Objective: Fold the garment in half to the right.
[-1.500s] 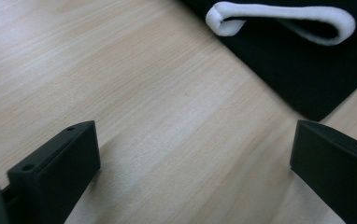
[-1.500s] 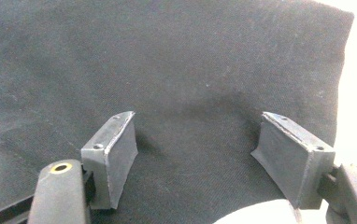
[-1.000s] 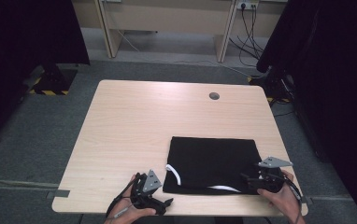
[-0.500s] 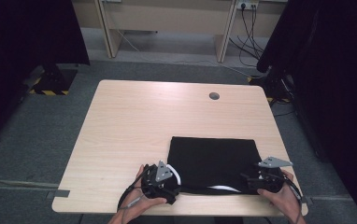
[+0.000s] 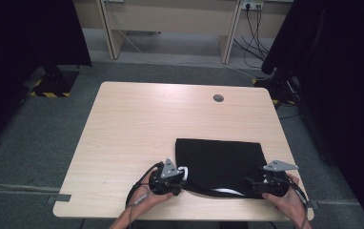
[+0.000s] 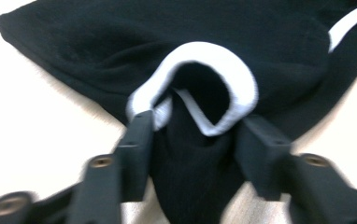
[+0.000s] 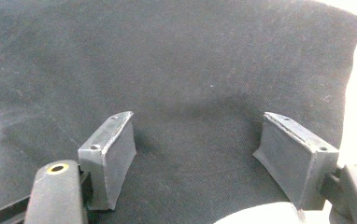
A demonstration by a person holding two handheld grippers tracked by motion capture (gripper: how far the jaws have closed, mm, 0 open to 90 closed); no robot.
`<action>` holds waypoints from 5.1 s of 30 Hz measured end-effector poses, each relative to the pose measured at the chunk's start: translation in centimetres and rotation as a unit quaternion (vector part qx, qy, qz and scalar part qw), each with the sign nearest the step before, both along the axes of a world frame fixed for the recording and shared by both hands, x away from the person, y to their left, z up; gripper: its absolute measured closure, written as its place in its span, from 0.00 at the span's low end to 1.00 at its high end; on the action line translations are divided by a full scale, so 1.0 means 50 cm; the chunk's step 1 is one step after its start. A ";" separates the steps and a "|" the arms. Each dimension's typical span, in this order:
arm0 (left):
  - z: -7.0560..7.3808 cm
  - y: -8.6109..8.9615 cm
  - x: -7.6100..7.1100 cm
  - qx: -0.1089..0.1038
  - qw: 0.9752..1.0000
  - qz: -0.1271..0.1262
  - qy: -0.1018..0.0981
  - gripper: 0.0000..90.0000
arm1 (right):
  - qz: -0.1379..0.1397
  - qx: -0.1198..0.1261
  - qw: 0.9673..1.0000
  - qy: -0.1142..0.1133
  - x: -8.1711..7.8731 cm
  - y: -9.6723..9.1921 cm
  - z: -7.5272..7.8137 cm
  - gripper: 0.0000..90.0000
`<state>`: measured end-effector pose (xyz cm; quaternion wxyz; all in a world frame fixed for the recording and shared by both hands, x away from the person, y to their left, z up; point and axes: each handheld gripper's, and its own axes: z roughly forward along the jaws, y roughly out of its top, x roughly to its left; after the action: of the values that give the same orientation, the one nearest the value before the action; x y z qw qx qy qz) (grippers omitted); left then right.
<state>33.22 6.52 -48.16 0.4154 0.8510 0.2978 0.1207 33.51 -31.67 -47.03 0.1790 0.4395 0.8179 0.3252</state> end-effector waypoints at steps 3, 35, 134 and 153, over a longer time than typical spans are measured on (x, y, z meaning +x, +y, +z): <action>0.000 -0.001 0.000 -0.004 1.000 -0.007 0.002 0.71 | -0.001 -0.001 1.000 0.002 0.000 0.001 0.001 0.31; 0.000 -0.010 -0.014 -0.017 0.999 -0.023 0.018 0.83 | 0.026 0.012 1.000 0.001 -0.011 0.011 0.045 0.32; 0.211 -0.155 -0.011 -0.039 0.990 -0.118 -0.072 0.91 | 0.145 0.107 0.981 -0.072 0.207 0.191 0.218 0.96; 0.135 -0.285 0.003 -0.067 0.983 -0.168 -0.030 0.54 | 0.020 0.082 0.995 -0.045 0.184 0.026 0.111 0.57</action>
<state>33.39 -7.71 -41.41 0.4949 0.8549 0.1456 0.0547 42.71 -30.36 -41.48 0.1720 0.4209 0.7884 0.4143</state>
